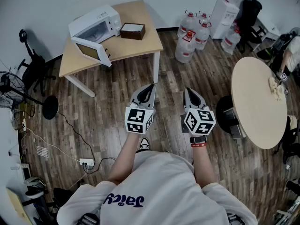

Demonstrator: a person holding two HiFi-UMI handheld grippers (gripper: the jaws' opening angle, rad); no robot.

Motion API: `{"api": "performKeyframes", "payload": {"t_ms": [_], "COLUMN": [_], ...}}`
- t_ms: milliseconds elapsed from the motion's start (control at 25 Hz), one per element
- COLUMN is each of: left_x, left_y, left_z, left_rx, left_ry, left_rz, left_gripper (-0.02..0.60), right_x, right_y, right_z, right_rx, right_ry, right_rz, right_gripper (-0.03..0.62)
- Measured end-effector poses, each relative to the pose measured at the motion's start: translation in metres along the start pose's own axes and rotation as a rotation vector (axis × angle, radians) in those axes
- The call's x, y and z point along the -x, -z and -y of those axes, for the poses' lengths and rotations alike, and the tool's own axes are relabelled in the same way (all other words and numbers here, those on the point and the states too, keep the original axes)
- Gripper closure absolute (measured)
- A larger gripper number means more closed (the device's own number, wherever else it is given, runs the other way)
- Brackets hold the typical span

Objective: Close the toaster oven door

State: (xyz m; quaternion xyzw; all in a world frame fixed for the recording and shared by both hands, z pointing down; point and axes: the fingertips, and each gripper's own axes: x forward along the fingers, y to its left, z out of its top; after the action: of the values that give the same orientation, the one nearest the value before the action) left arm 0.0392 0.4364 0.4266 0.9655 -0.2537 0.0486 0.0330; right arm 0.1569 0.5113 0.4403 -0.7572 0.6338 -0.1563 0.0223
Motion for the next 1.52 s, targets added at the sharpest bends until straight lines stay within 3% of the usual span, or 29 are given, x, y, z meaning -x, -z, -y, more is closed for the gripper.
{"api": "performKeyframes", "payload": {"t_ms": [800,1520], "left_x": [-0.024,0.002], "left_y": [0.005,0.019], "left_z": [-0.092,-0.217], "left_rx": [0.045,0.051], "left_ry": [0.038,-0.017], "left_rz": [-0.006,-0.007], "left_gripper": [0.558,0.558], "right_x": [-0.084,-0.187], "right_y": [0.0,0.026], "right_z": [-0.043,-0.147], "right_rx": [-0.05,-0.028], "right_ry": [0.03,-0.109], "right_rz": [0.019,-0.047], "right_gripper": [0.579,0.579]}}
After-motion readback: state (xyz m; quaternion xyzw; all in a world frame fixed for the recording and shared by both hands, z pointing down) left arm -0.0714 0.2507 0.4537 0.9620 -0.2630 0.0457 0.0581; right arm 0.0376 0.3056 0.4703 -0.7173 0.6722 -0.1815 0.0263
